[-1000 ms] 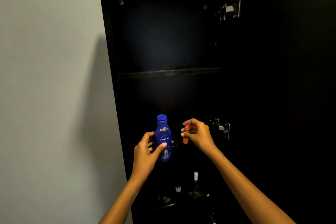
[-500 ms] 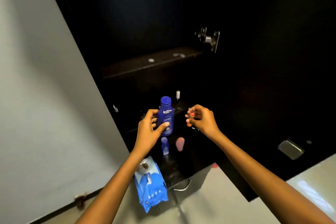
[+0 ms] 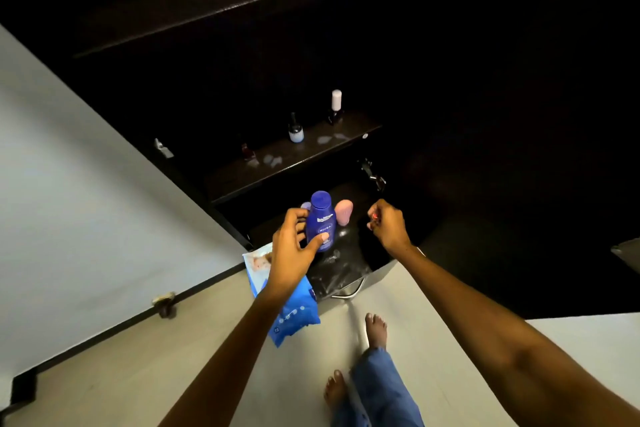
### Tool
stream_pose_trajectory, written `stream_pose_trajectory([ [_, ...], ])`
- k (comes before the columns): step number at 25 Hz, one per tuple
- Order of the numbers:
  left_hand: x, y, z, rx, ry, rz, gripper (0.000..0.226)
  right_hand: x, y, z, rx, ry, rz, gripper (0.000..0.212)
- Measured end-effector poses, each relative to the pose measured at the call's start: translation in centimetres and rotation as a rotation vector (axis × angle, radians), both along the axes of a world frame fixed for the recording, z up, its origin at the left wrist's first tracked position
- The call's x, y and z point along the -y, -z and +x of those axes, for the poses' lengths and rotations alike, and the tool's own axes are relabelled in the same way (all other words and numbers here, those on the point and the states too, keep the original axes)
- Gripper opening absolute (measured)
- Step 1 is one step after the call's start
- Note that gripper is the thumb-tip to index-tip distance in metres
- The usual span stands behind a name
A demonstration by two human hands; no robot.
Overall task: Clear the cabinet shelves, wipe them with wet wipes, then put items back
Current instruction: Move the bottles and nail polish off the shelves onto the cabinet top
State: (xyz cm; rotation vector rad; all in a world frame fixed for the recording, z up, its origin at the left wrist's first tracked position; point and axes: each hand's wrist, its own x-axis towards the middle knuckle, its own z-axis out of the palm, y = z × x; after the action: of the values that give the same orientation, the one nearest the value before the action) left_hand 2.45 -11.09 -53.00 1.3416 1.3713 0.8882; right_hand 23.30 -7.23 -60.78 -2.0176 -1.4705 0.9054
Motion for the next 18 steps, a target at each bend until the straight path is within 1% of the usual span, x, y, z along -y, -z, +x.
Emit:
stream_pose_trajectory([
  [2,-0.2,1.3,0.1,0.007,-0.014,-0.010,0.043,-0.8,1.2,0.0,0.061,-0.035,-0.039,0.018],
  [5,-0.4,2.9,0.5,0.005,-0.030,-0.012,0.045,-1.9,2.7,-0.4,0.047,-0.009,-0.025,0.025],
  [8,-0.4,4.0,1.2,-0.006,-0.019,0.024,0.046,-2.1,3.3,-0.8,0.115,-0.135,-0.079,0.023],
  [11,-0.5,5.0,1.7,0.001,-0.024,0.039,0.046,-2.1,3.9,-1.0,0.113,-0.127,-0.072,0.031],
  [13,-0.5,5.5,1.9,-0.015,-0.020,0.060,0.043,-2.3,4.1,-1.0,0.114,-0.146,-0.077,0.030],
  [15,-0.7,6.1,2.2,-0.018,-0.019,0.065,0.042,-2.3,3.9,-0.7,0.132,-0.165,-0.082,0.038],
  [16,-0.7,6.3,2.4,-0.010,-0.013,0.061,0.044,-2.3,3.6,-0.6,0.134,-0.147,-0.081,0.044],
  [18,-1.0,6.9,2.9,-0.018,-0.002,0.040,0.043,-2.0,3.5,-0.5,0.086,-0.074,-0.057,0.049],
])
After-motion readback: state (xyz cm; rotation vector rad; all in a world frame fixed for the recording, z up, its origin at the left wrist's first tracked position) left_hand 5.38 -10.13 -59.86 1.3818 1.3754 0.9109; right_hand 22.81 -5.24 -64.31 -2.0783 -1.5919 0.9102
